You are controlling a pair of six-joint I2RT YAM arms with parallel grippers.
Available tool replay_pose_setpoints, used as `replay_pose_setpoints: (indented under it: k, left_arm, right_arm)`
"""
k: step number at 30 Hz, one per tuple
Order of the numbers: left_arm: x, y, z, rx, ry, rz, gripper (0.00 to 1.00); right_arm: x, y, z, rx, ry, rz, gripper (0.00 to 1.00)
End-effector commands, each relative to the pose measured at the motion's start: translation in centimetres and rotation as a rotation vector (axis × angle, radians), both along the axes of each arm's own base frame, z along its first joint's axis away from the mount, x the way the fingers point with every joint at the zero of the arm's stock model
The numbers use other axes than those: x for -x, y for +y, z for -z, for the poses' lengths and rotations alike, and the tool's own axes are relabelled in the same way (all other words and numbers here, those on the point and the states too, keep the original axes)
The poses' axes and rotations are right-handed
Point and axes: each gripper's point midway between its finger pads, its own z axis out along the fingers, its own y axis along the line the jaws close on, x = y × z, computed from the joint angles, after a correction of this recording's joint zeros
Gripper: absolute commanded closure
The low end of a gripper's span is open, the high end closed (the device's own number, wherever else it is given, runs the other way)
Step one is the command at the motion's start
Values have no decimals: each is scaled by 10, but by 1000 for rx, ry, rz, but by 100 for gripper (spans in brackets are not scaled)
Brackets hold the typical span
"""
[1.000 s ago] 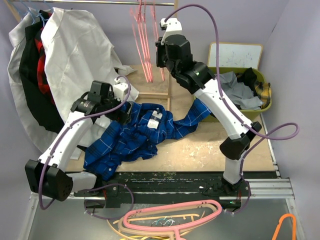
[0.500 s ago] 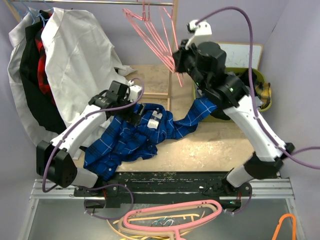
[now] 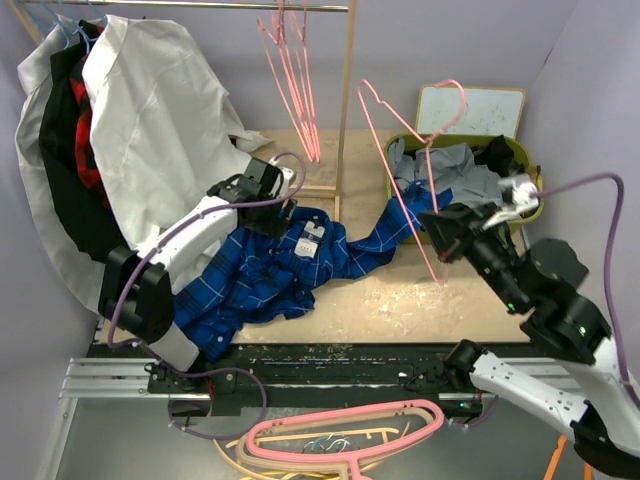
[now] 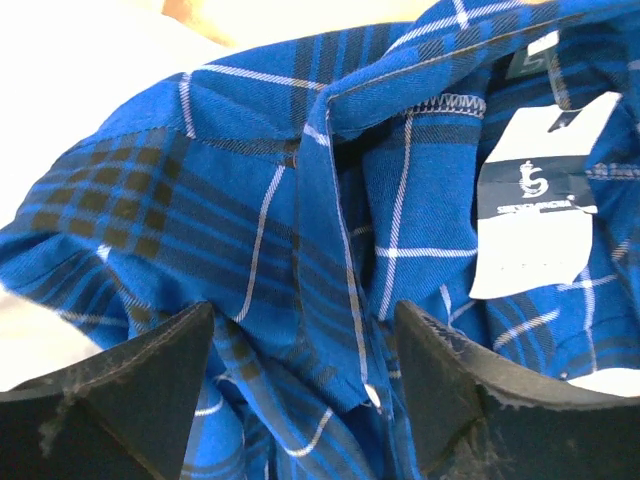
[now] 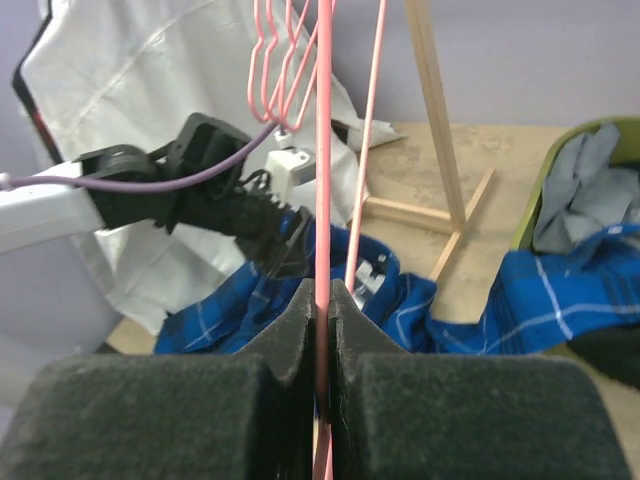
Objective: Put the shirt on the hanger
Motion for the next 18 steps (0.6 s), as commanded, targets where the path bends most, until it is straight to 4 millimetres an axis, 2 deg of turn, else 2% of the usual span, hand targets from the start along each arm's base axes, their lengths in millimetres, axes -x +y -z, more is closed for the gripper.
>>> replay_pose_setpoints:
  k: [1,4,5,7,9,10,13,15,18]
  left_arm:
    - [-16,-14,-3,16,-24,10,30]
    - [-18,-18,4,3,-1,21,33]
    - [-18,-20,7,0,8,28,37]
    - [-19,-23,11,-3,25,45,56]
    - [-20,-25,10,-5,30,64,91]
    - [-20,-24,7,-9,28,74,98]
    - [-20,-22,-21,5,-32,88,100]
    - [-17,-19,-38,17,-75,100,100]
    - [-8,-14,-48,26,-88,114,100]
  right_arm:
    - [28,-3,41,-92,157,-56,100]
    - [43,2,71,-110,251,-108,100]
    - [49,7,80,-111,276,-144,100]
    - [55,15,100,-109,327,-187,100]
    - [60,22,115,-109,366,-227,100]
    - [63,26,123,-105,390,-249,100]
    - [72,37,141,-96,443,-319,100]
    - [76,43,143,-103,445,-361,100]
    - [78,58,140,-105,433,-441,100]
